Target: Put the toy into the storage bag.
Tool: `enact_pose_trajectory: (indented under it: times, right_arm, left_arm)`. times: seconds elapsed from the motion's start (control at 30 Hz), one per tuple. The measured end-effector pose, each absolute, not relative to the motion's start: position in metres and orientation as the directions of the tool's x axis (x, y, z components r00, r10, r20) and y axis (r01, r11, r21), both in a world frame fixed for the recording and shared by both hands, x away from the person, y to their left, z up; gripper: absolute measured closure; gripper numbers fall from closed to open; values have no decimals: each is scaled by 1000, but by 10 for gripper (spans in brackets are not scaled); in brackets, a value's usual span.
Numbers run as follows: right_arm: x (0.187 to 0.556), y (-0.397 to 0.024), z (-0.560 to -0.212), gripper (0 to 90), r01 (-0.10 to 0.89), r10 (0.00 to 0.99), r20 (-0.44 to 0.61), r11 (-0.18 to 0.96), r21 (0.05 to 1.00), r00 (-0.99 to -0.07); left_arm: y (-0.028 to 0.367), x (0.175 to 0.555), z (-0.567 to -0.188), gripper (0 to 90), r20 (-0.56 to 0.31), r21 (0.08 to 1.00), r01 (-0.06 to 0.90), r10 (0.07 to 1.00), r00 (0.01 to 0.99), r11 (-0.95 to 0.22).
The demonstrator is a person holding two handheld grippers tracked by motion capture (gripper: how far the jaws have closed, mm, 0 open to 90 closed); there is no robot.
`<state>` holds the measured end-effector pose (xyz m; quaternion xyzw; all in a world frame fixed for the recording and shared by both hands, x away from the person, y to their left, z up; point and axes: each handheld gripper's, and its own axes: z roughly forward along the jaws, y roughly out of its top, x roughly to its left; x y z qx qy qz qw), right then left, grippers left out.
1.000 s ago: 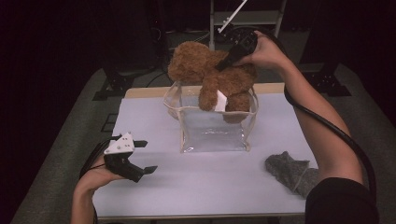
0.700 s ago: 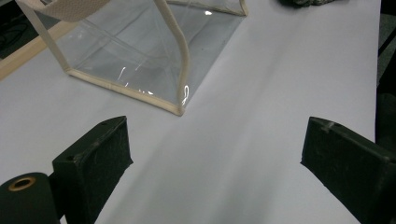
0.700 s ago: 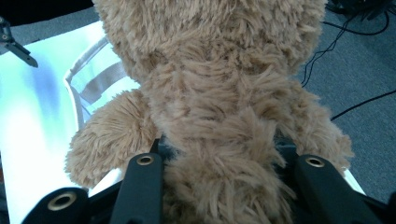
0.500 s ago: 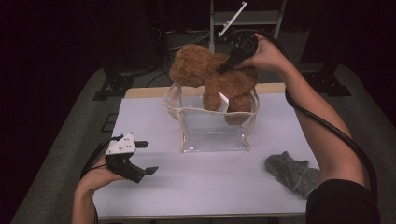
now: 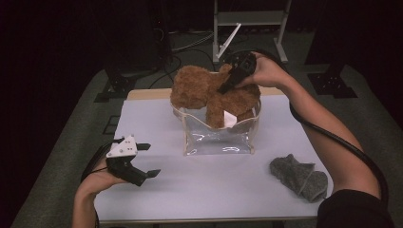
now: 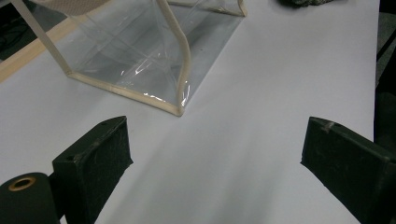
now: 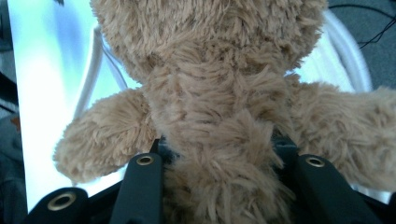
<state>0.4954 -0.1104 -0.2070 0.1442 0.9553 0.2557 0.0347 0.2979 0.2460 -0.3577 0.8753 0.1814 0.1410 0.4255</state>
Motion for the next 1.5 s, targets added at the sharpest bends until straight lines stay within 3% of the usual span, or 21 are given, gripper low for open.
enact_pose_trajectory:
  times: [1.0, 1.27, 1.43, 1.5]
  right_arm:
    - [496, -103, -283, 581, 290, 295, 46, 881, 374, -954]
    - [497, -103, -276, 361, 285, 307, 14, 866, 412, -952]
    - [495, -100, -262, 367, 256, 299, -27, 858, 446, -954]
    - [495, -97, -260, 440, 251, 294, -25, 857, 450, -956]
  left_arm:
    - [245, 298, -359, 72, 95, 790, 195, 431, 898, -581]
    - [244, 298, -358, 73, 95, 790, 195, 430, 898, -581]
    - [244, 298, -357, 73, 92, 791, 199, 434, 896, -578]
    - [244, 297, -358, 73, 92, 792, 199, 434, 896, -578]
